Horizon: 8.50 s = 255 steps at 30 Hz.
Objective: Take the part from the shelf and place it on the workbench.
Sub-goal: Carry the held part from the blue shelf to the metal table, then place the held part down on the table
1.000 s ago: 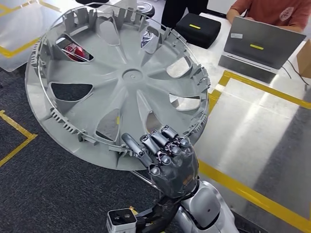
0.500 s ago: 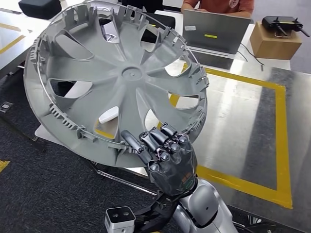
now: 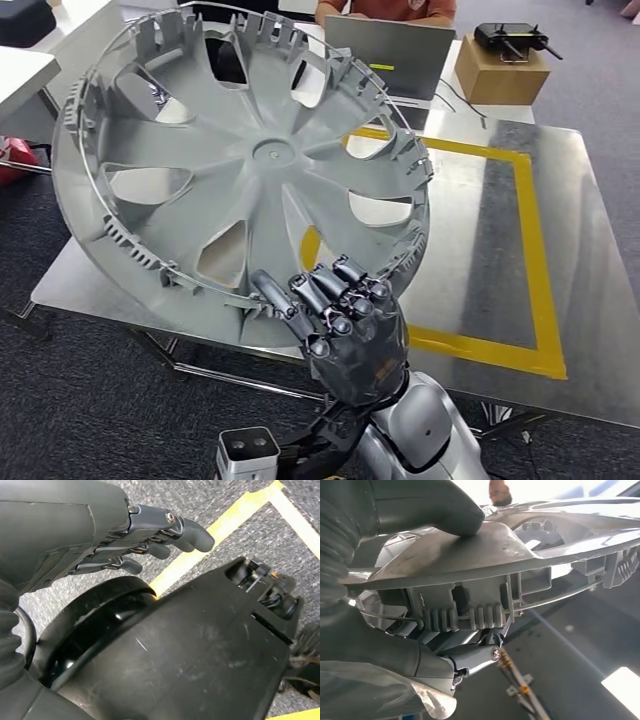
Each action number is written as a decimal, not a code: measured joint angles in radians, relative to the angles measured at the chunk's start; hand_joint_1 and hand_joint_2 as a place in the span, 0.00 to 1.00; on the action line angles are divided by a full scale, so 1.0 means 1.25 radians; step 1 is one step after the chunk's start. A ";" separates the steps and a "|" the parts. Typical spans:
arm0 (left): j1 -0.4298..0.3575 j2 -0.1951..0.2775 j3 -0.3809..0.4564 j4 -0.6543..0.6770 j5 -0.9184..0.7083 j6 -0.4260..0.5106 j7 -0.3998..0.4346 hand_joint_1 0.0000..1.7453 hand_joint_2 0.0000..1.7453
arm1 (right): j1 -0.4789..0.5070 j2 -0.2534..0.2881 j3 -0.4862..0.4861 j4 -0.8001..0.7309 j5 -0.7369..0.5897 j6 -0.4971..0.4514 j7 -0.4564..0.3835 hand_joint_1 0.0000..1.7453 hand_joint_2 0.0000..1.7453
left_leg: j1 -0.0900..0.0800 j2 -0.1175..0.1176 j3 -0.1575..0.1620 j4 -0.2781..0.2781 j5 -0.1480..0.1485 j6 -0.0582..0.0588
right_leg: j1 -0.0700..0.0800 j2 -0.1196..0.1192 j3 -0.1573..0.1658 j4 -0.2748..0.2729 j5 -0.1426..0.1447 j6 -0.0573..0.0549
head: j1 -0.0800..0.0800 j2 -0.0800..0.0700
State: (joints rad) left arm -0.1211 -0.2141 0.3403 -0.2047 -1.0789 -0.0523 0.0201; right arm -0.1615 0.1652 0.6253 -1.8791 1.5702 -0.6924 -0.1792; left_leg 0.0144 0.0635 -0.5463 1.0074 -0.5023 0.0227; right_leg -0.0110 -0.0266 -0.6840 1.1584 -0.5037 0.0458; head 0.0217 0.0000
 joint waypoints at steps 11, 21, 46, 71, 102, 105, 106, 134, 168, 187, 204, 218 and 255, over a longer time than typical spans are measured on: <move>-0.001 0.000 0.000 -0.001 0.001 0.000 -0.001 0.00 1.00 | -0.004 0.002 -0.001 0.001 0.000 0.000 0.000 1.00 1.00 | -0.003 -0.042 -0.075 0.193 -0.111 -0.034 | 0.005 0.029 0.064 -0.122 0.032 -0.045 | -0.011 0.000; -0.001 0.002 0.000 -0.001 0.001 0.000 0.000 0.00 1.00 | -0.004 0.003 -0.004 0.002 0.000 0.000 0.001 1.00 1.00 | 0.000 -0.093 -0.006 0.011 -0.003 -0.011 | 0.001 0.121 0.047 -0.112 0.040 -0.019 | -0.012 0.000; -0.002 0.003 0.000 -0.001 0.011 -0.001 -0.002 0.00 1.00 | -0.008 0.004 -0.012 0.005 0.001 0.000 -0.029 1.00 1.00 | -0.005 -0.048 -0.049 0.117 -0.028 -0.020 | 0.011 0.038 0.068 -0.120 0.032 -0.044 | -0.010 0.000; -0.001 0.004 -0.003 -0.001 0.014 0.000 -0.001 0.00 1.00 | -0.006 0.005 -0.021 0.007 0.001 0.000 -0.035 1.00 1.00 | -0.011 -0.054 -0.012 0.007 0.006 -0.013 | 0.012 0.044 0.061 -0.122 0.039 -0.029 | -0.010 0.000; -0.003 0.006 -0.016 -0.001 0.025 0.008 0.002 0.00 1.00 | 0.004 0.014 -0.056 0.014 0.001 0.000 -0.072 1.00 1.00 | 0.010 -0.060 -0.099 0.198 -0.089 -0.040 | -0.009 0.017 0.075 -0.104 0.004 -0.028 | -0.014 0.000; -0.006 0.006 -0.016 -0.001 0.026 0.008 0.002 0.00 1.00 | 0.004 0.014 -0.058 0.015 0.001 0.000 -0.076 1.00 1.00 | 0.003 -0.060 -0.110 0.221 -0.071 -0.026 | 0.001 0.006 0.081 -0.103 0.000 -0.034 | -0.015 0.000; -0.005 0.006 -0.016 -0.001 0.026 0.008 0.002 0.00 1.00 | 0.004 0.014 -0.058 0.015 0.001 0.000 -0.078 1.00 1.00 | -0.001 -0.056 -0.090 0.177 -0.041 -0.018 | 0.004 0.003 0.084 -0.103 -0.002 -0.035 | -0.015 0.000; -0.005 0.006 -0.020 -0.002 0.039 0.011 0.003 0.00 1.00 | 0.008 0.021 -0.073 0.023 0.001 0.000 -0.095 1.00 1.00 | -0.006 -0.062 -0.126 0.232 -0.088 -0.031 | 0.000 0.011 0.075 -0.118 0.018 -0.043 | -0.019 0.000; 0.000 0.011 -0.035 -0.002 0.050 0.011 0.001 0.00 1.00 | -0.007 0.008 -0.088 0.103 0.001 0.000 -0.011 1.00 1.00 | -0.011 -0.053 -0.023 0.007 0.014 -0.012 | 0.002 0.003 0.073 -0.124 0.027 -0.019 | -0.015 0.000; -0.001 0.025 -0.060 -0.002 0.066 -0.005 0.004 0.00 1.00 | -0.139 -0.147 -0.058 0.247 -0.001 0.000 0.463 1.00 1.00 | -0.012 -0.053 -0.023 0.007 0.015 -0.011 | 0.002 0.003 0.073 -0.124 0.028 -0.018 | -0.015 0.000; -0.005 0.047 -0.080 -0.002 0.067 -0.017 0.003 0.00 1.00 | -0.302 -0.281 0.228 0.446 -0.004 0.000 0.703 1.00 1.00 | -0.012 -0.053 -0.023 0.006 0.015 -0.011 | 0.002 0.003 0.072 -0.123 0.027 -0.018 | -0.015 0.000; -0.007 0.050 -0.090 -0.002 0.070 -0.018 0.004 0.00 1.00 | -0.308 -0.289 0.260 0.508 -0.004 0.000 0.701 1.00 1.00 | -0.012 -0.053 -0.023 0.006 0.015 -0.011 | 0.002 0.003 0.072 -0.123 0.027 -0.018 | -0.015 0.000; -0.014 0.055 -0.120 -0.003 0.067 -0.020 0.009 0.00 1.00 | -0.316 -0.289 0.415 0.532 -0.004 0.000 0.702 1.00 1.00 | -0.012 -0.053 -0.023 0.006 0.015 -0.011 | 0.002 0.003 0.072 -0.123 0.027 -0.018 | -0.015 0.000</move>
State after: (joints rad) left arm -0.1381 -0.1451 0.1907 -0.2083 -0.9949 -0.0767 0.0314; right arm -0.5570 -0.1961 1.1446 -1.2139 1.5652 -0.6929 0.6981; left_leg -0.0003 -0.0025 -0.5755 1.0150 -0.4834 0.0091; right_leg -0.0084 -0.0227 -0.5944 1.0045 -0.4695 0.0229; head 0.0027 0.0000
